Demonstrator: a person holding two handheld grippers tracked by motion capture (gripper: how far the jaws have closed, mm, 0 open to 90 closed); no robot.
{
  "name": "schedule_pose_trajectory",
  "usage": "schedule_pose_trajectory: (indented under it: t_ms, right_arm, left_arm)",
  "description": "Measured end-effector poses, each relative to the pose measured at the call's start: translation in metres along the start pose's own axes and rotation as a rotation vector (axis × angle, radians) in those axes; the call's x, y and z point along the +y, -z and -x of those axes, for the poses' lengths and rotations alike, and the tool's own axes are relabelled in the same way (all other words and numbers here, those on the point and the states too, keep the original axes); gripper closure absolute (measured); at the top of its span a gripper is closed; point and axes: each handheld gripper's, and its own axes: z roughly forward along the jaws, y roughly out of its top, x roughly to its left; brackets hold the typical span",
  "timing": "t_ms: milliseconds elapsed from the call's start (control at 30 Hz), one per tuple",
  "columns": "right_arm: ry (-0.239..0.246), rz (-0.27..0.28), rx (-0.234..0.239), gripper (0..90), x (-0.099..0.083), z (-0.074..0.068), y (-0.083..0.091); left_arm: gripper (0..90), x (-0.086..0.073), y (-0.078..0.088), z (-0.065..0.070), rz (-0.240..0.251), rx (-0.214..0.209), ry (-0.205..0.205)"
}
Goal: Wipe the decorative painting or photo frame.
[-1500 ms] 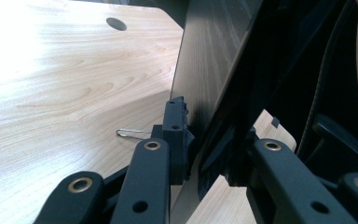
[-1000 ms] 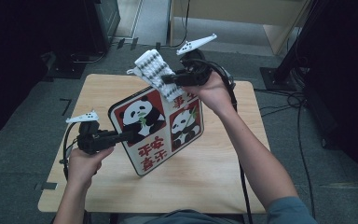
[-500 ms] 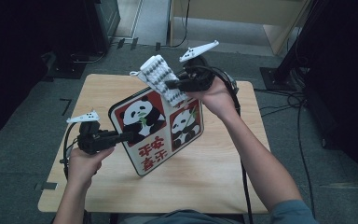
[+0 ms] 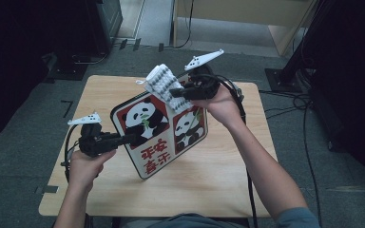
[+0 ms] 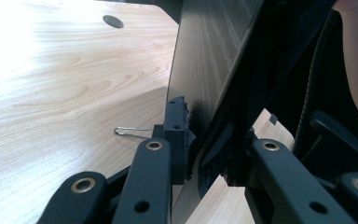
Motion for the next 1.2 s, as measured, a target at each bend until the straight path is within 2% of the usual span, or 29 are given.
schedule_pose_trajectory:
  t_ms: [567, 733, 1200]
  right_arm:
    - [-0.008, -0.015, 0.01, 79.4, -0.02, 0.005, -0.004]
    - [-0.023, -0.03, 0.012, 79.3, -0.029, 0.008, -0.008]
    - [-0.025, -0.056, 0.025, 79.2, -0.041, 0.005, -0.016]
  left_arm:
    - [76.5, -0.001, 0.0, 0.0, 0.01, -0.001, -0.008]
    - [76.3, -0.001, 0.0, -0.001, 0.011, -0.003, -0.009]
    - [76.3, -0.001, 0.0, -0.001, 0.006, -0.006, -0.004]
